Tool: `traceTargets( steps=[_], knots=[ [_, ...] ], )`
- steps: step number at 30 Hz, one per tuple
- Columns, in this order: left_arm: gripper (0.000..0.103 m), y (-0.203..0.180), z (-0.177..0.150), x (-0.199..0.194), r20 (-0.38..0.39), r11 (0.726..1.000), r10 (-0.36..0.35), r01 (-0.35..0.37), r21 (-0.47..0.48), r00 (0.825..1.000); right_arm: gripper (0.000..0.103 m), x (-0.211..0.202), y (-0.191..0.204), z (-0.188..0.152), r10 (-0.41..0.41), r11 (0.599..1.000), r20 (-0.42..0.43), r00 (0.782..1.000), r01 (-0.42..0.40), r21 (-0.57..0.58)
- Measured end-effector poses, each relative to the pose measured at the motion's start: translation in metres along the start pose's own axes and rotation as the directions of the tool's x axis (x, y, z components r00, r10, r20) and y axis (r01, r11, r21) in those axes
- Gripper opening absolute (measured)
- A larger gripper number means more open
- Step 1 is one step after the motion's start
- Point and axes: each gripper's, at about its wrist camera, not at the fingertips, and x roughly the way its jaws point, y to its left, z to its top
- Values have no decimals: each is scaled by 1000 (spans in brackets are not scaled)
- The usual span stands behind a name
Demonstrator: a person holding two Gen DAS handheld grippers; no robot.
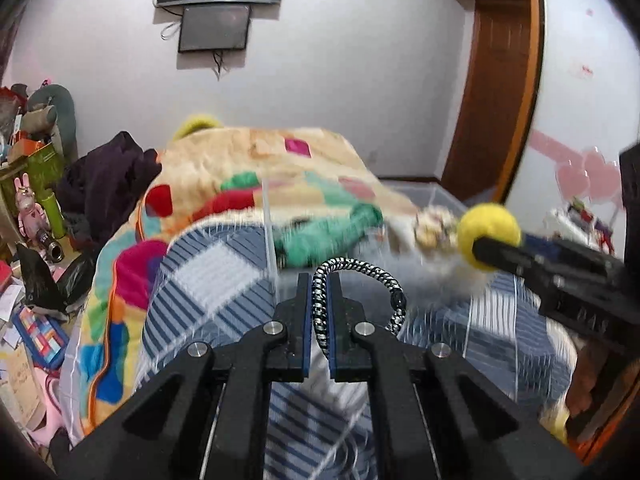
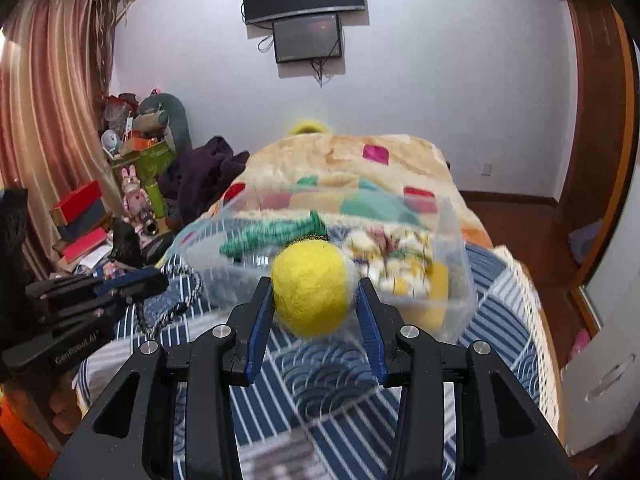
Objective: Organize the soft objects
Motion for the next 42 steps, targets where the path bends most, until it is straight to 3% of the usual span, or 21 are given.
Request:
traceTargets(
  steps=[7, 14, 18, 21, 28, 37, 42],
  knots=[
    [5, 0, 28, 30, 39, 999, 49, -48, -21, 998, 38, 24, 2, 22, -5, 1000, 9, 1000, 5, -5],
    [5, -6, 25, 65, -14, 995, 103, -103, 11, 995, 38, 63, 4, 16, -10, 1000, -85, 996, 9, -12],
    [10, -2, 19, 68, -40, 997, 81, -81, 0, 996, 39, 68, 3, 6, -7, 1000, -115, 993, 6, -2],
    [14, 1, 18, 63, -38, 998, 61, -62, -20, 997, 51, 61, -4, 9, 6, 1000, -114, 993, -4, 13],
    [15, -3, 26, 32, 20, 1000, 18, -18, -23, 1000, 55, 34, -9, 13, 16, 1000, -56, 998, -15, 14],
    [16, -24, 42, -33, 158, 1000, -26, 24, 15, 987, 55, -31, -12, 32, 13, 1000, 115, 993, -15, 15],
    [36, -31, 47, -66, 230, 999, -38, 35, 17, 972, 59, -65, -17, 40, -6, 1000, 210, 978, 1, 27]
  ],
)
